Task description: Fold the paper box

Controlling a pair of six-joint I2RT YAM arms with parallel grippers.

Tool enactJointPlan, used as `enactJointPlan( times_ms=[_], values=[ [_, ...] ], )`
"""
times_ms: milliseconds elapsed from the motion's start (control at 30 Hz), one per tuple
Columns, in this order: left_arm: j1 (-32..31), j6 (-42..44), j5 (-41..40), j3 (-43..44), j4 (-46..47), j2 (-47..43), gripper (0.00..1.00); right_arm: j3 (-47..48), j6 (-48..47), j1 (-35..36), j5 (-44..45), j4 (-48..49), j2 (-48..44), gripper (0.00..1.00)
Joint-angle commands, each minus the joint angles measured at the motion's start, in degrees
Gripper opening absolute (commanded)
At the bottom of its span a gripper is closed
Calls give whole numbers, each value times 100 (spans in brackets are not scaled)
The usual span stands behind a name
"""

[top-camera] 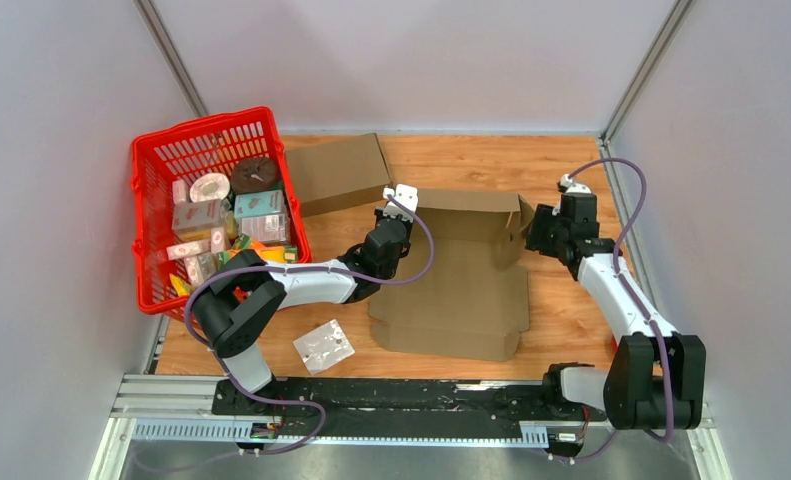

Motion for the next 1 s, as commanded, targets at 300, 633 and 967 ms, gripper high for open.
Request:
enactJointPlan(
  times_ms=[300,633,967],
  values=[
    [-6,54,153,78,-360,-26,0,-592,-1541,164,-2252,1904,-524,60],
    [-6,80,135,61,-351,-44,0,-1321,-1023,558,-1453,3635,-551,47],
    [-15,80,152,60,-360,-53,0,-1691,-539,1253,305,5174,-59,42]
  ],
)
